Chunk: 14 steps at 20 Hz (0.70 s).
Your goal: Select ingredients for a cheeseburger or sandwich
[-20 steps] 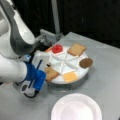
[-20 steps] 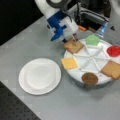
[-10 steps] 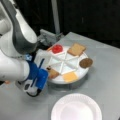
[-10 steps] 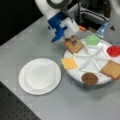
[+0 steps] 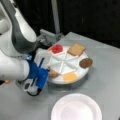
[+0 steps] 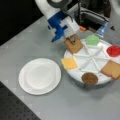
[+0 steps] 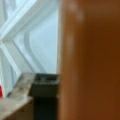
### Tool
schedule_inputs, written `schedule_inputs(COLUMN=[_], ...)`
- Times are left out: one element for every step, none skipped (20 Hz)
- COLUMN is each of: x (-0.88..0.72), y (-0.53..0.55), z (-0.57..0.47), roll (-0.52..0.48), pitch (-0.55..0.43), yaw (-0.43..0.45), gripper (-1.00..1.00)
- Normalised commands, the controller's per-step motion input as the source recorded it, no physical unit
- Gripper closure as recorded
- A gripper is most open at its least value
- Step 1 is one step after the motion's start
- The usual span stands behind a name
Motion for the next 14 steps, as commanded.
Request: schedule_inputs(x=[0.08, 0.08, 0.09, 0.09, 0.10, 0.10, 0.11, 0.12, 0.13, 0.14, 0.16, 0.18, 0.20, 0.22], y=[-0.06, -0.07, -0.08, -0.09, -0.11, -0.11, -0.13, -0.15, -0.15, -0.16, -0.17, -0.19, -0.20, -0.21], z=[-0.03, -0.03, -0.01, 0.00, 0.02, 0.03, 0.05, 0.06, 0.06, 0.07, 0.08, 0.09, 0.10, 0.11], roll=[0.027, 0.025, 0.024, 0.022, 0.020, 0.020, 0.017, 0.016, 0.016, 0.016, 0.016, 0.019, 0.023, 0.030], pitch=[0.015, 0.018, 0.023, 0.030, 0.047, 0.050, 0.068, 0.078, 0.079, 0.083, 0.087, 0.092, 0.100, 0.109], yaw=[-0.099, -0.098, -0.097, -0.099, -0.100, -0.099, -0.100, -0.098, -0.093, -0.086, -0.077, -0.068, -0.060, -0.051], gripper=[1.00, 1.00, 1.00, 1.00, 1.00, 1.00, 1.00, 1.00, 1.00, 1.00, 1.00, 1.00, 1.00, 1.00])
